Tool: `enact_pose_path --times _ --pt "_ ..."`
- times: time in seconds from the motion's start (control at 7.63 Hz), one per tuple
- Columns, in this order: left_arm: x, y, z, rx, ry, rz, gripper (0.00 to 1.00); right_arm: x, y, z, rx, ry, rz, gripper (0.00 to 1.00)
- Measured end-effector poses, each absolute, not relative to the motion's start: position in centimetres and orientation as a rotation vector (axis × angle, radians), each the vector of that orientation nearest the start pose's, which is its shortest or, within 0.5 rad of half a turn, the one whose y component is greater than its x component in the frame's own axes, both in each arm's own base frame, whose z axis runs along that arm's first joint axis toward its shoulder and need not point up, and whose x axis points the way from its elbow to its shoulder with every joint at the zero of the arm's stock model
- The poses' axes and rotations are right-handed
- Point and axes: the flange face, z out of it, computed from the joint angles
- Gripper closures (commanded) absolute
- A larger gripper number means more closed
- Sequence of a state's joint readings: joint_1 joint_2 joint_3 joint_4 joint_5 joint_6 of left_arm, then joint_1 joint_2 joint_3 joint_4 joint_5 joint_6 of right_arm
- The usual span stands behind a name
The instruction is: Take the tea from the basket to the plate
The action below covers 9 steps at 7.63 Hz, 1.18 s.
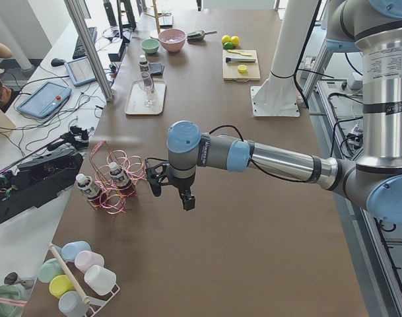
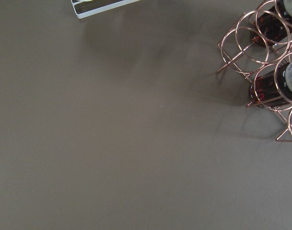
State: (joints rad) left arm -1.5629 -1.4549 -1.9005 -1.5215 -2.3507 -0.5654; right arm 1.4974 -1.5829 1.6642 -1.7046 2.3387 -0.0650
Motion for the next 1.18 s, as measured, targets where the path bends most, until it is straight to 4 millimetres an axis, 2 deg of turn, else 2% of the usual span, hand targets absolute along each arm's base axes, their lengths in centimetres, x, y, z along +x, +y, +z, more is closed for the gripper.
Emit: enact_pose_path --times 0.13,0.39,0.66,0.92,1.18 --pt "-6.1 -43.5 56.8 -0.05 0.788 -0.376 0.02 5.0 -47.8 63.8 -0.024 -0.755 -0.119 0.0" --pt "-7.6 -41.5 58.6 0.002 0.778 -0.233 0.02 6.7 -47.4 64.0 0.001 -0.739 -0.121 0.0" --pt "-8.7 -39.9 60.4 -0.003 0.774 -0.214 0.02 6.9 -47.3 64.3 0.002 -0.737 -0.119 0.0" --pt "-9.5 -38.7 60.9 -0.005 0.779 -0.232 0.02 6.9 -47.1 64.7 -0.003 -0.736 -0.112 0.0" --pt "-11.9 -37.5 61.0 0.02 0.781 -0.293 0.02 7.0 -47.1 64.5 0.003 -0.738 -0.116 0.0"
